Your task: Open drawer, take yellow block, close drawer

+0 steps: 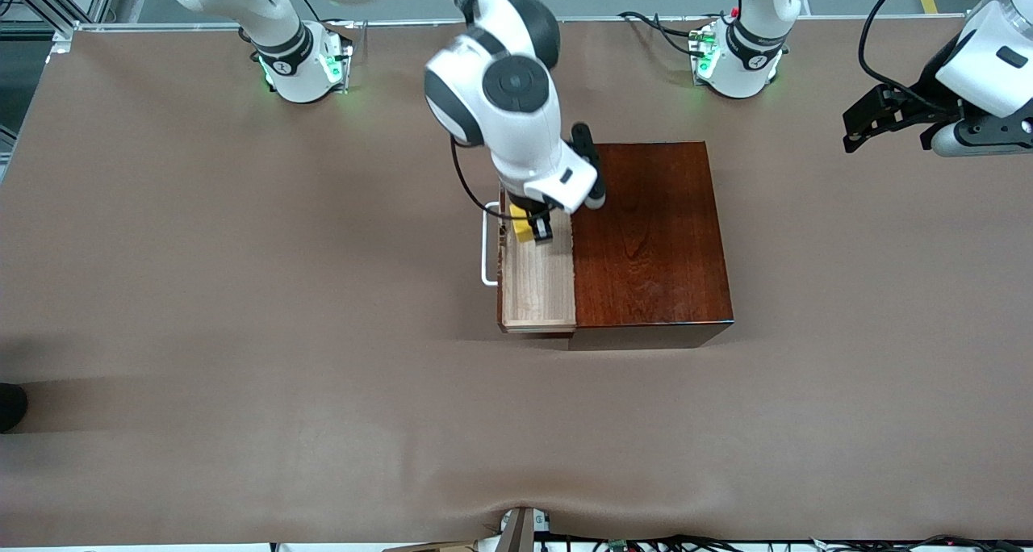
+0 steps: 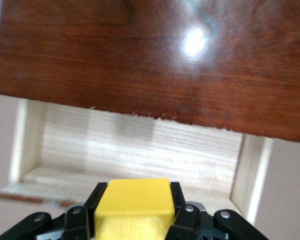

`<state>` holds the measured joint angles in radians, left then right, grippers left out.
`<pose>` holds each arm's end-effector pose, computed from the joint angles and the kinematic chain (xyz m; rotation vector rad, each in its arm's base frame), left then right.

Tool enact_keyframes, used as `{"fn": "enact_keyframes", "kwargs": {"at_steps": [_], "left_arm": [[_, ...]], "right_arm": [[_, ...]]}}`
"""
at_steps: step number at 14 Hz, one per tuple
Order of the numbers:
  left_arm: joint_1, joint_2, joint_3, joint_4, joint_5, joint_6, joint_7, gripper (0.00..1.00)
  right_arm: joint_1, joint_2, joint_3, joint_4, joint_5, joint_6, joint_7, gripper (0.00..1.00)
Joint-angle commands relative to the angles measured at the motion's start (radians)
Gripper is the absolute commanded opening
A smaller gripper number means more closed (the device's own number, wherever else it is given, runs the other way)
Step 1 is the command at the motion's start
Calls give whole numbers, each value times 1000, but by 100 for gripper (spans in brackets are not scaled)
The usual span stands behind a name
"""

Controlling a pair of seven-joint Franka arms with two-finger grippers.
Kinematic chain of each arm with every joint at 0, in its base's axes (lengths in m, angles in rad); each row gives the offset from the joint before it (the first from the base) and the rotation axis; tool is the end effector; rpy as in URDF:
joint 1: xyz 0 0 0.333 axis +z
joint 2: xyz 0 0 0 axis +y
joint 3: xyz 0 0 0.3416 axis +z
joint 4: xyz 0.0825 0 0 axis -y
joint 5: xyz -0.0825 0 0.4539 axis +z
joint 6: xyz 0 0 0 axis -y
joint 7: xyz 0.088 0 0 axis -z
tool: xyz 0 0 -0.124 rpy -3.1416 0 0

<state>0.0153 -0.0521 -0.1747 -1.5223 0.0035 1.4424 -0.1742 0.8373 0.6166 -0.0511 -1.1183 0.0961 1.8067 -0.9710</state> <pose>0.5848 -0.0966 0.6792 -3.1241 -0.0243 0.0408 0.5664 0.5969 0.4545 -1.9767 -2.3636 -0.1203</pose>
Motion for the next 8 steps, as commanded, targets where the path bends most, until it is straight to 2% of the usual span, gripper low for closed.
{"fn": "enact_keyframes", "kwargs": {"at_steps": [1, 5, 8], "left_arm": [[12, -14, -9, -4, -19, -14, 12, 100], [15, -15, -12, 2, -17, -14, 21, 100], [18, -17, -6, 2, -7, -27, 24, 100]], "right_arm": [[-30, -157, -7, -130, 2, -7, -2, 0], [-166, -285, -35, -260, -1, -3, -8, 0], [-301, -322, -44, -308, -25, -4, -12, 0]]}}
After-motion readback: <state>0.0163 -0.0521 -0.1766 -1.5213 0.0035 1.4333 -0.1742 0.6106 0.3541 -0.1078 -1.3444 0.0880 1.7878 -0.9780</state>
